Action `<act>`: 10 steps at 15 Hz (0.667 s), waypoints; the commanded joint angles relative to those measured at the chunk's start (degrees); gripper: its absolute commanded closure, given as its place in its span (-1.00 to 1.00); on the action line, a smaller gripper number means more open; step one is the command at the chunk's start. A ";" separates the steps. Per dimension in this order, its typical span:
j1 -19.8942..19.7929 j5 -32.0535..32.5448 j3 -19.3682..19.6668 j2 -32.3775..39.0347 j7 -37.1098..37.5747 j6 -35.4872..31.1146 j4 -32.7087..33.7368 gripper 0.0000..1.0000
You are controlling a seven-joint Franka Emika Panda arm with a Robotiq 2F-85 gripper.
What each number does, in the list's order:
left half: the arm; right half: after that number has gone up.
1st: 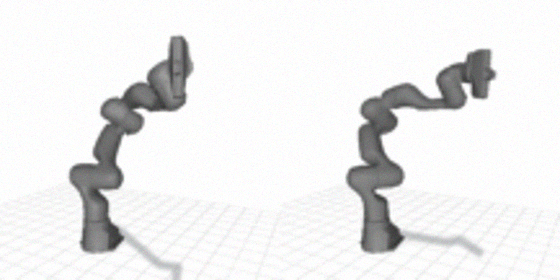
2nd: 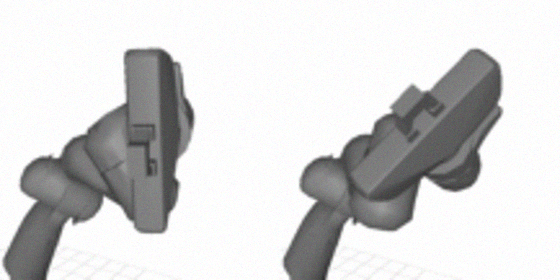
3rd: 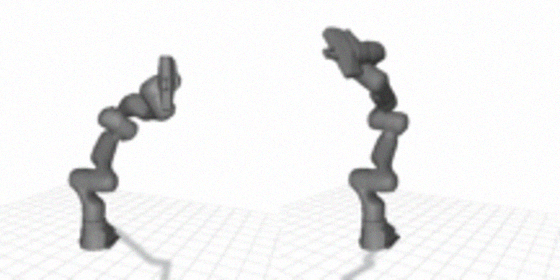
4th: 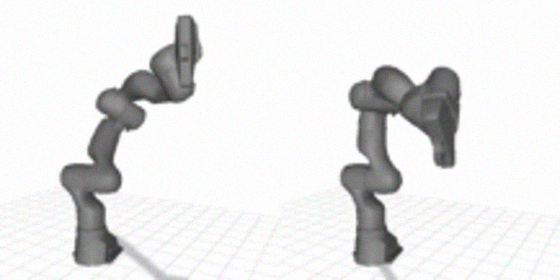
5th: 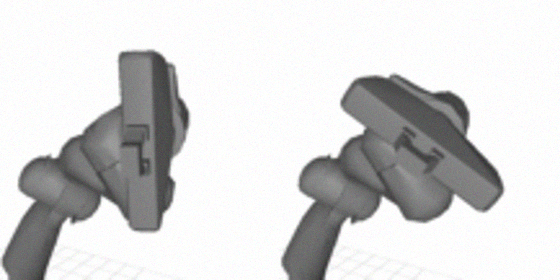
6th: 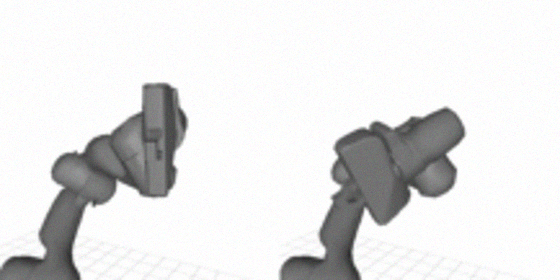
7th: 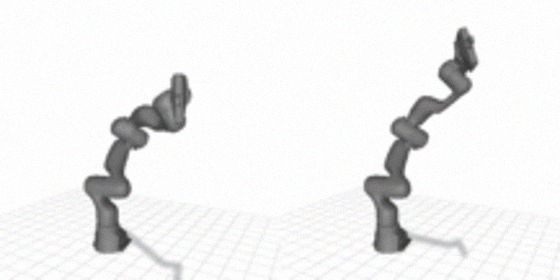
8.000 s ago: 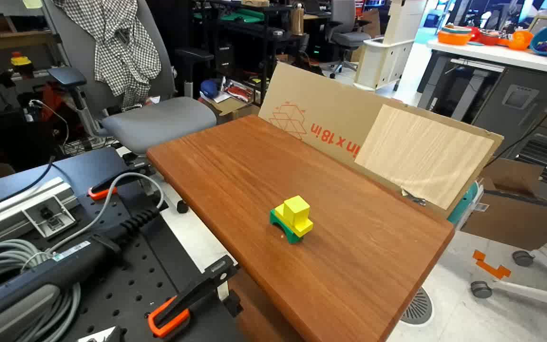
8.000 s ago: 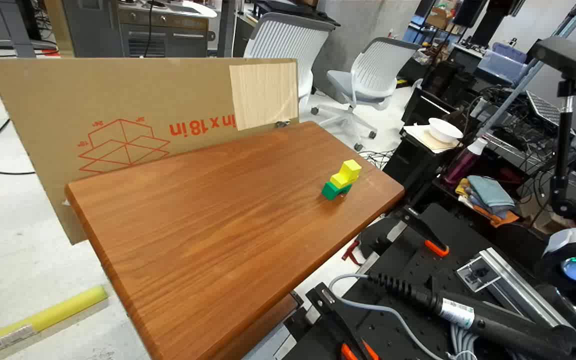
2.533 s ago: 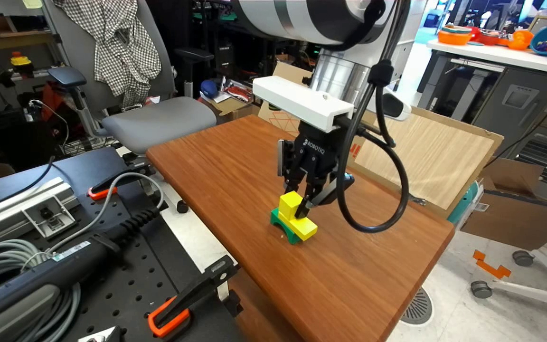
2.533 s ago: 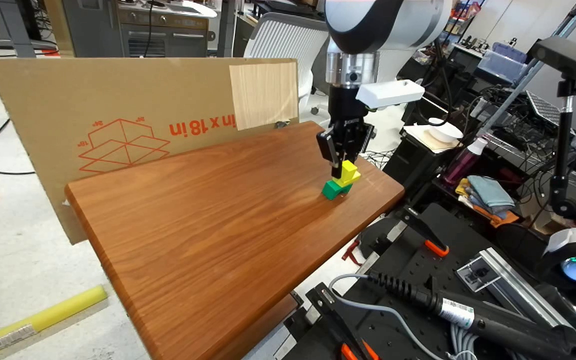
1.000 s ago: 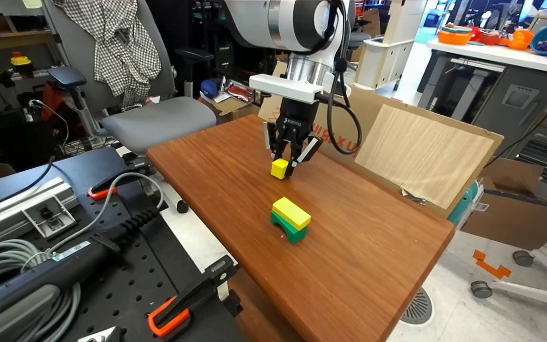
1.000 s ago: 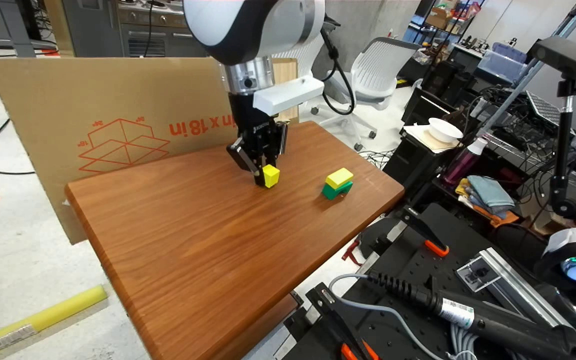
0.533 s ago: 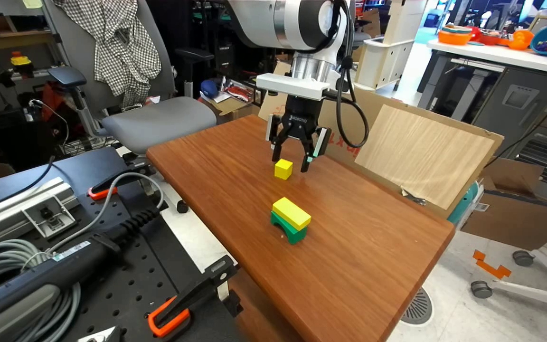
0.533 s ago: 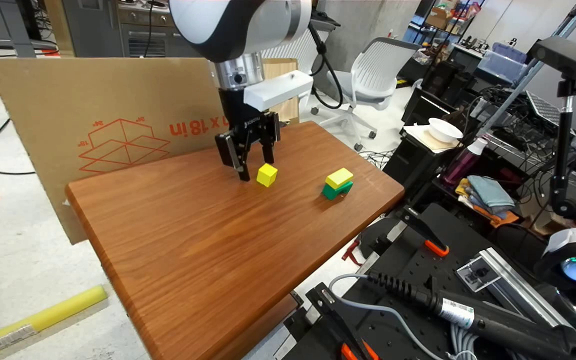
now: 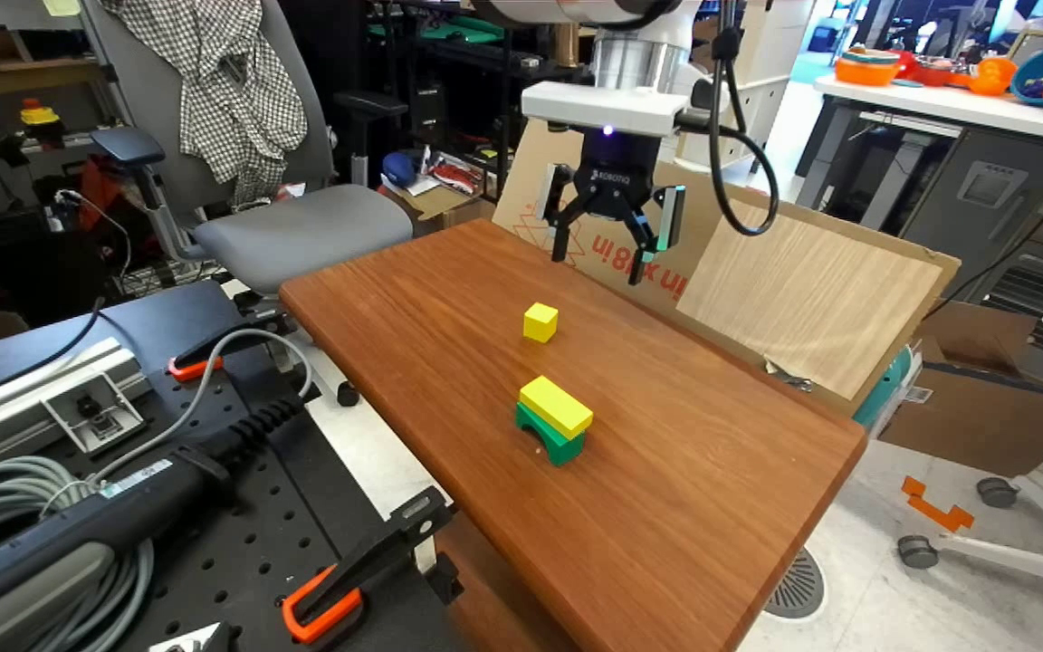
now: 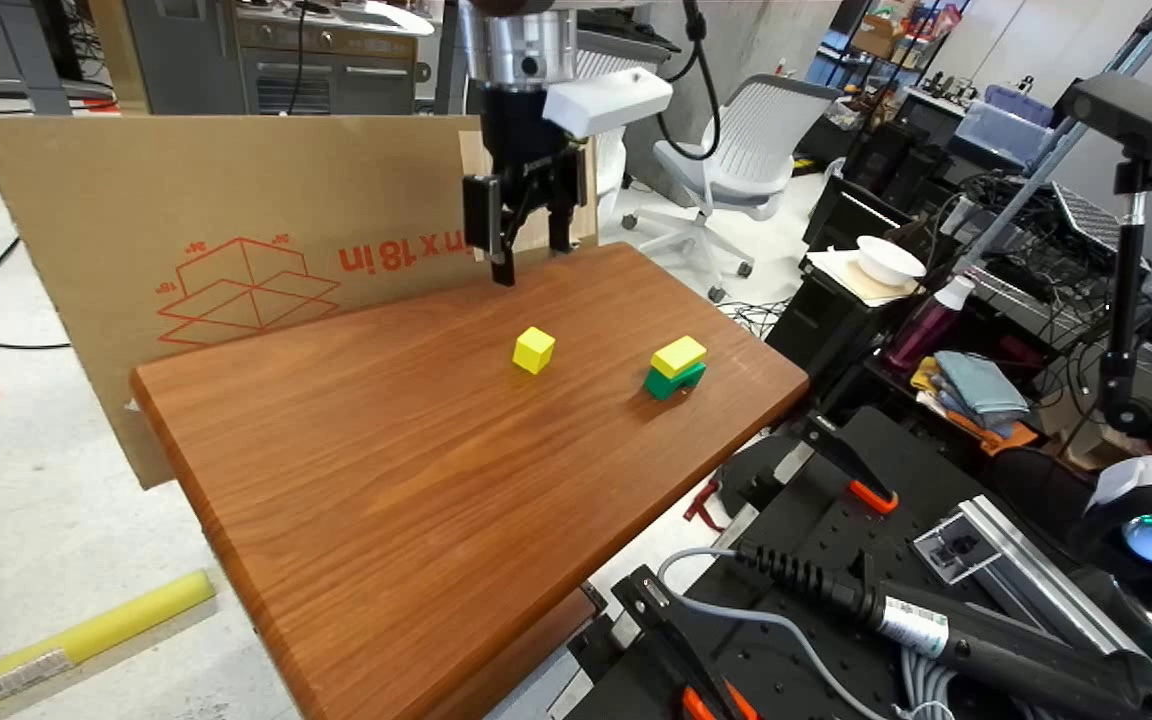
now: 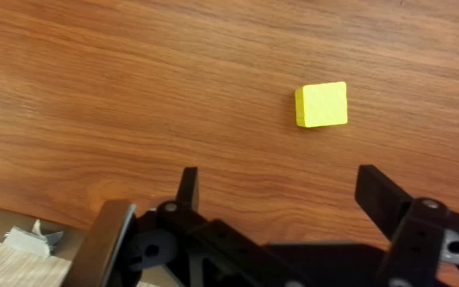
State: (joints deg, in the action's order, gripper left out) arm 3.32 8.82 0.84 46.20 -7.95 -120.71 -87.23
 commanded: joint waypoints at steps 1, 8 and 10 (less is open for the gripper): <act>-4.13 -0.98 -1.12 -12.26 -3.96 -5.65 -13.54 -1.00; -10.20 -1.29 0.49 -26.26 -8.24 -14.83 -31.40 -1.00; -9.39 -0.44 0.87 -22.98 -6.59 -12.57 -26.85 -1.00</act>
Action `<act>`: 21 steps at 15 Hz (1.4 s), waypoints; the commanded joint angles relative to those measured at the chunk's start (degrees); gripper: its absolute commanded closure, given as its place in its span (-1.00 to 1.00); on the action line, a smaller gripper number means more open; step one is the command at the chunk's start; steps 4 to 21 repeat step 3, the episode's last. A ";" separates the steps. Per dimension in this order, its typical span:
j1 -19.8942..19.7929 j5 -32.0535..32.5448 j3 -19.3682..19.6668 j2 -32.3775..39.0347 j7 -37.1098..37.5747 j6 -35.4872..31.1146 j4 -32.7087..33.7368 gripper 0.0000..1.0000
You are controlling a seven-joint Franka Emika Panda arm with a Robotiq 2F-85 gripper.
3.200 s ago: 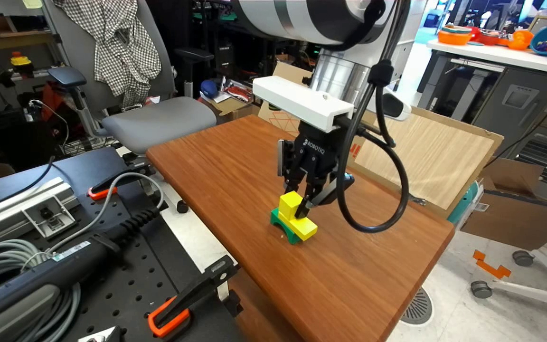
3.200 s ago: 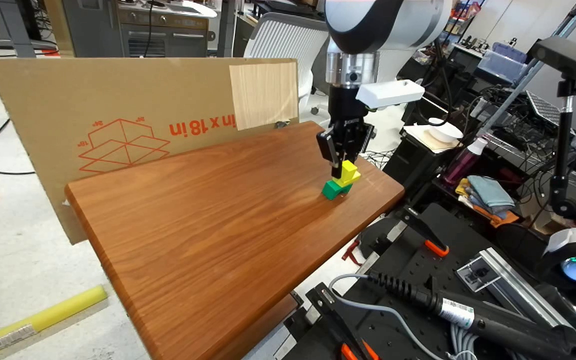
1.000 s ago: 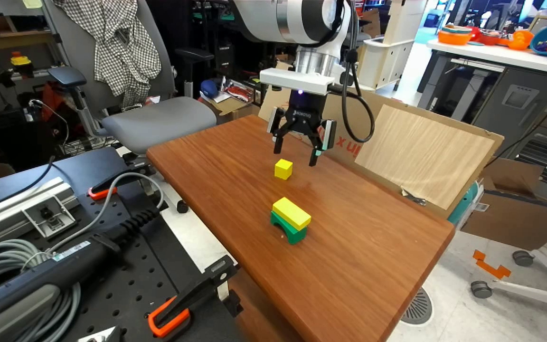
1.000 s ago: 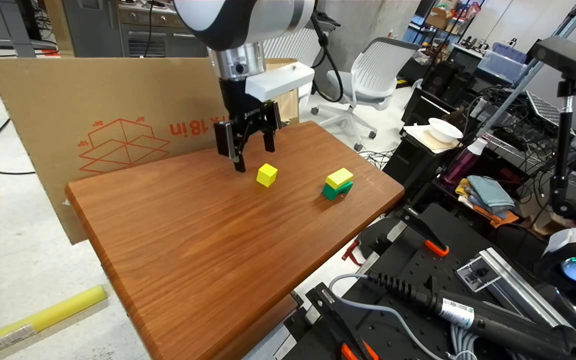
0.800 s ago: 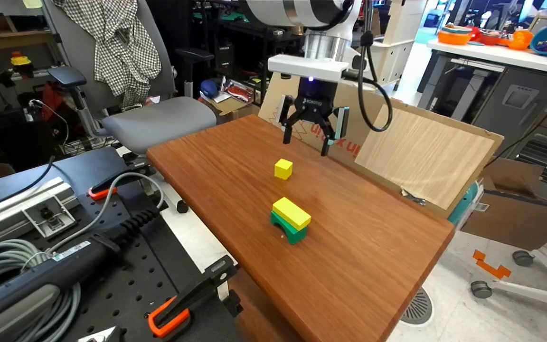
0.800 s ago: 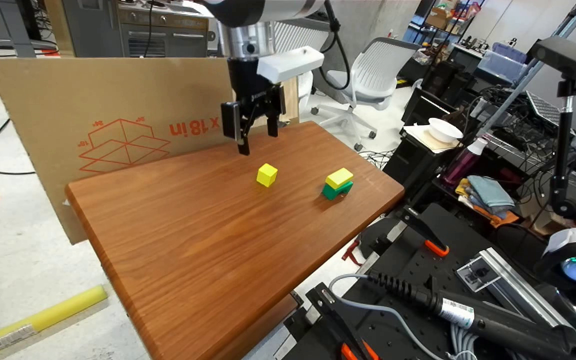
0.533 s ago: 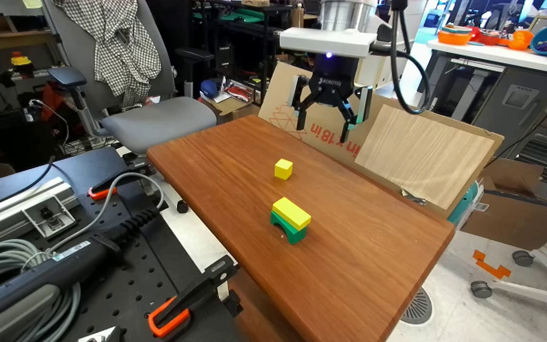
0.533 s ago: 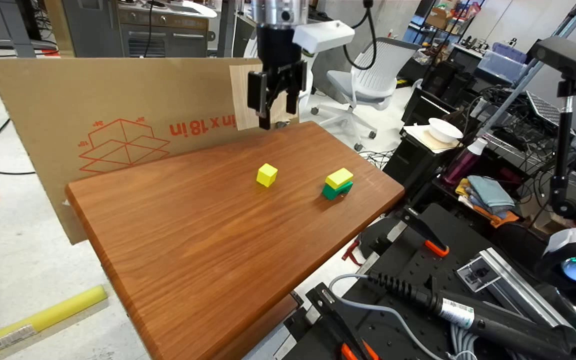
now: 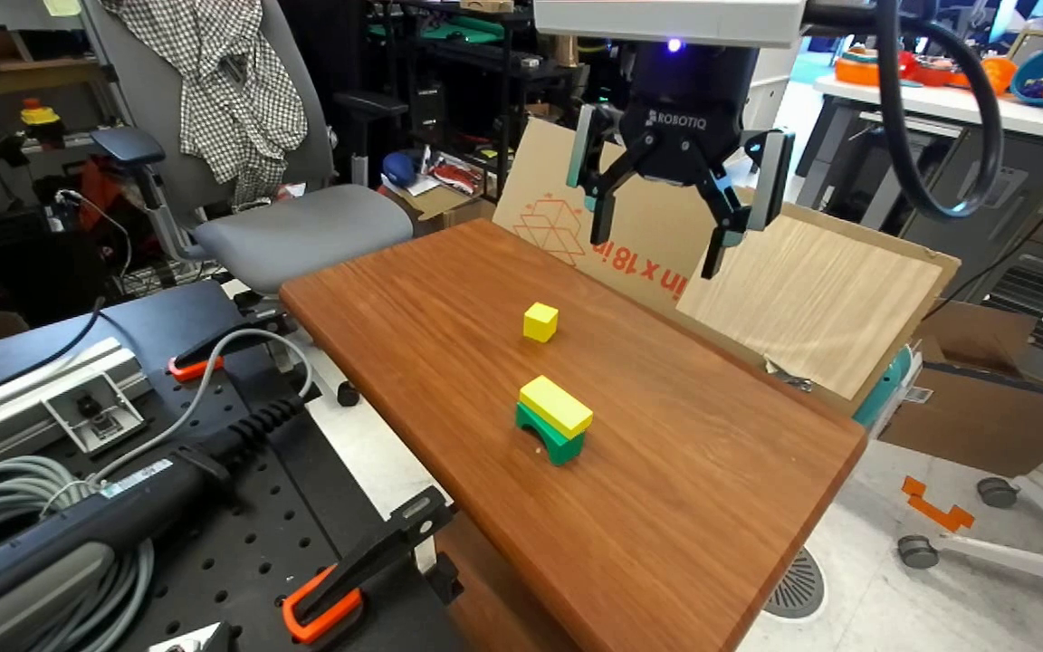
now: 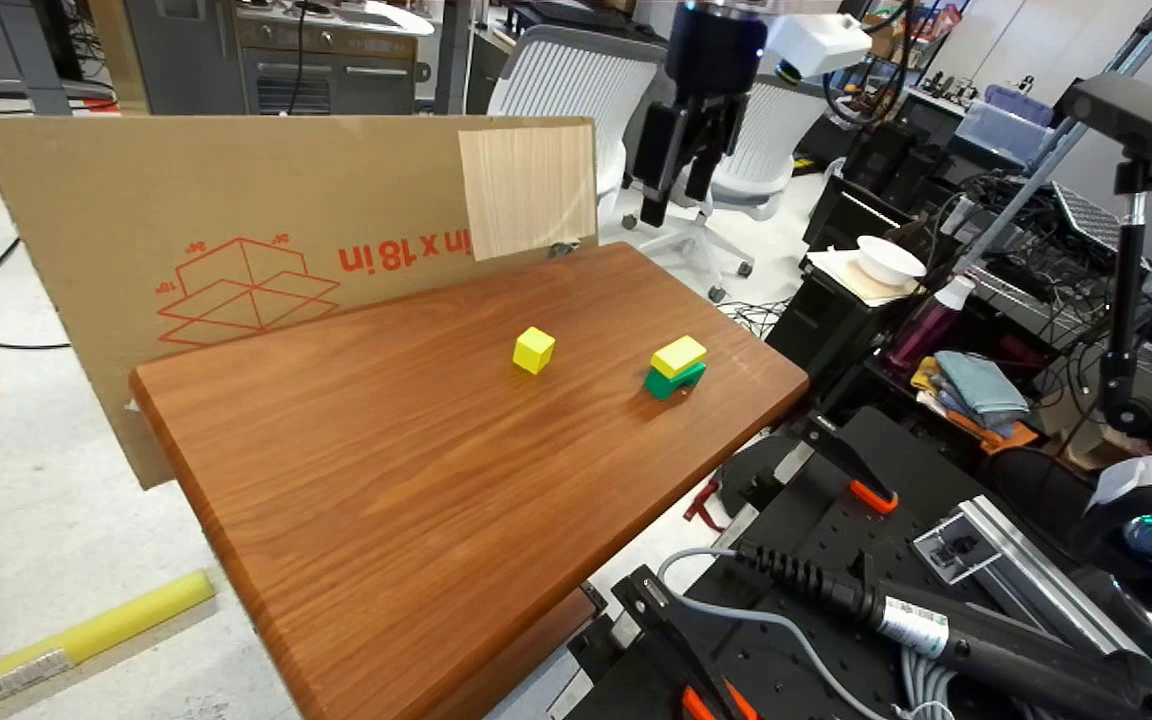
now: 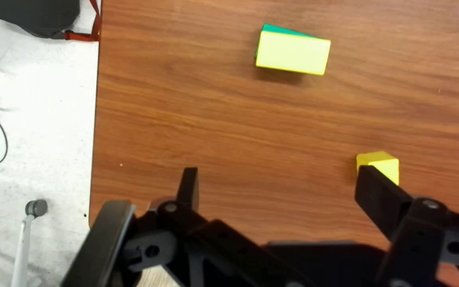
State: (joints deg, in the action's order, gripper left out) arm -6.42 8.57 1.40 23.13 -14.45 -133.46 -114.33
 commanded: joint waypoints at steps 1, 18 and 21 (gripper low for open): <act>-0.06 -0.21 0.39 -0.89 -0.56 -0.17 -1.27 -1.00; -0.13 -0.22 0.37 -1.68 -0.77 -0.32 -2.45 -1.00; -0.13 -0.22 0.37 -1.68 -0.77 -0.32 -2.45 -1.00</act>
